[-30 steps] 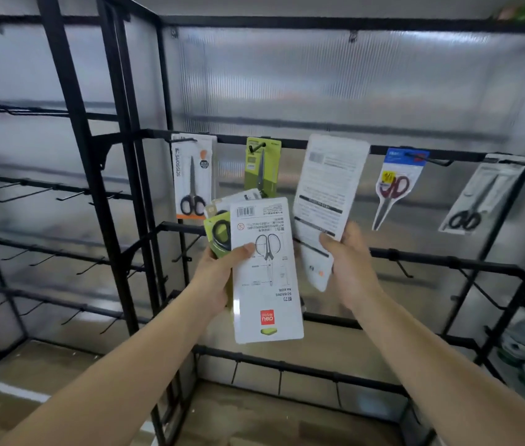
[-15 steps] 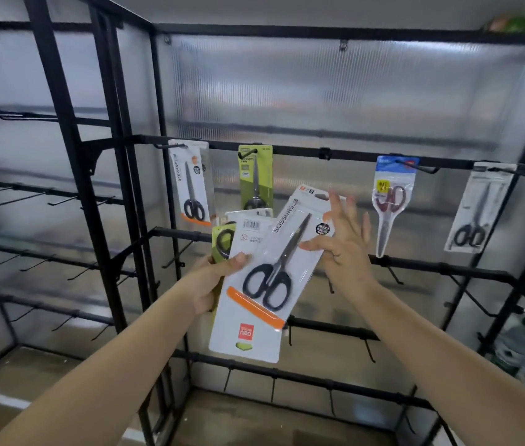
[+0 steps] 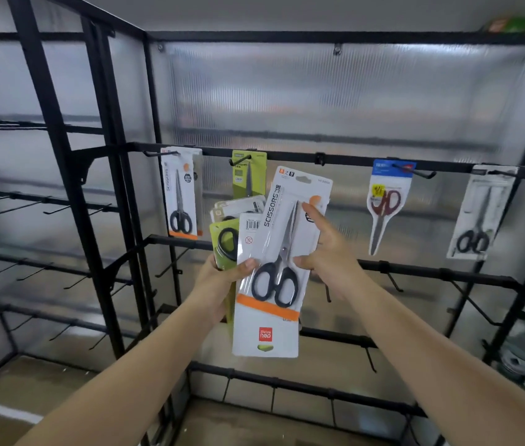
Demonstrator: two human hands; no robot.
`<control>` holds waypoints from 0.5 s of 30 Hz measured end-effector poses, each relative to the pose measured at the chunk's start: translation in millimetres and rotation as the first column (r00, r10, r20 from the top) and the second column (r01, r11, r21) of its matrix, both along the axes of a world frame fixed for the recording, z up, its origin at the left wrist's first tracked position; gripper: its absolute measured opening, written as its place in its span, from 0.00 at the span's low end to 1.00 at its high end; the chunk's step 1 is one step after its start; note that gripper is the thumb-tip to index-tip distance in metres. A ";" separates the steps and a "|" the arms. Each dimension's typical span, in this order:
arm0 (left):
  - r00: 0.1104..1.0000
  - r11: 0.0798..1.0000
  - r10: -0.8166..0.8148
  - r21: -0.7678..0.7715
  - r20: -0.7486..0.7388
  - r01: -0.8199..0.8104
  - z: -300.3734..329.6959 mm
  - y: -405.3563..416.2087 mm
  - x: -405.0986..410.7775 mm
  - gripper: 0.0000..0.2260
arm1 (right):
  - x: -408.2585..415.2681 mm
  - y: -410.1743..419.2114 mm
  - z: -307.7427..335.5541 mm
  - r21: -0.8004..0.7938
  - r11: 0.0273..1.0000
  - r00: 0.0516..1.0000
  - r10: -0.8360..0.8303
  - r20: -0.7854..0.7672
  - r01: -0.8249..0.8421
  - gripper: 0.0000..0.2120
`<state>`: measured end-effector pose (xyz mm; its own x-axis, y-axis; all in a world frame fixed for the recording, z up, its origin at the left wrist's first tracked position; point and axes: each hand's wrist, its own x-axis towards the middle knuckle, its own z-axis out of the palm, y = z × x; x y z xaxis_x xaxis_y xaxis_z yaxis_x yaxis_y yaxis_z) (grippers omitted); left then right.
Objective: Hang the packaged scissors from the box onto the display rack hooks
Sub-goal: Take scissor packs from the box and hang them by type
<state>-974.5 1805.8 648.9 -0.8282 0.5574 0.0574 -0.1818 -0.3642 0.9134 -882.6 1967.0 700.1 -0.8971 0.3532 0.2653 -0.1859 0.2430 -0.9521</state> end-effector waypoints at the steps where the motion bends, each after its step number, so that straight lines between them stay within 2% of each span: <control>1: 1.000 1.000 -0.010 0.005 0.011 0.010 -0.8 3.2 0.4 0.29 | 0.3 1.7 1.5 0.002 1.000 1.000 -0.008 -0.003 0.008 0.44; 8: 0.993 0.998 -0.056 0.032 0.101 0.053 -13.9 25.1 -5.3 0.19 | 6.7 26.5 6.9 0.026 0.998 0.998 -0.062 0.017 0.061 0.43; 11: 0.994 1.000 0.004 0.015 0.111 -0.006 -18.6 17.9 -13.6 0.18 | 2.3 36.2 6.7 0.076 0.994 0.996 -0.077 0.034 0.074 0.42; 15: 0.987 0.990 0.139 0.003 0.080 -0.140 -23.0 -19.0 -27.2 0.20 | -17.0 22.4 3.2 0.108 0.994 0.998 0.008 0.055 -0.014 0.42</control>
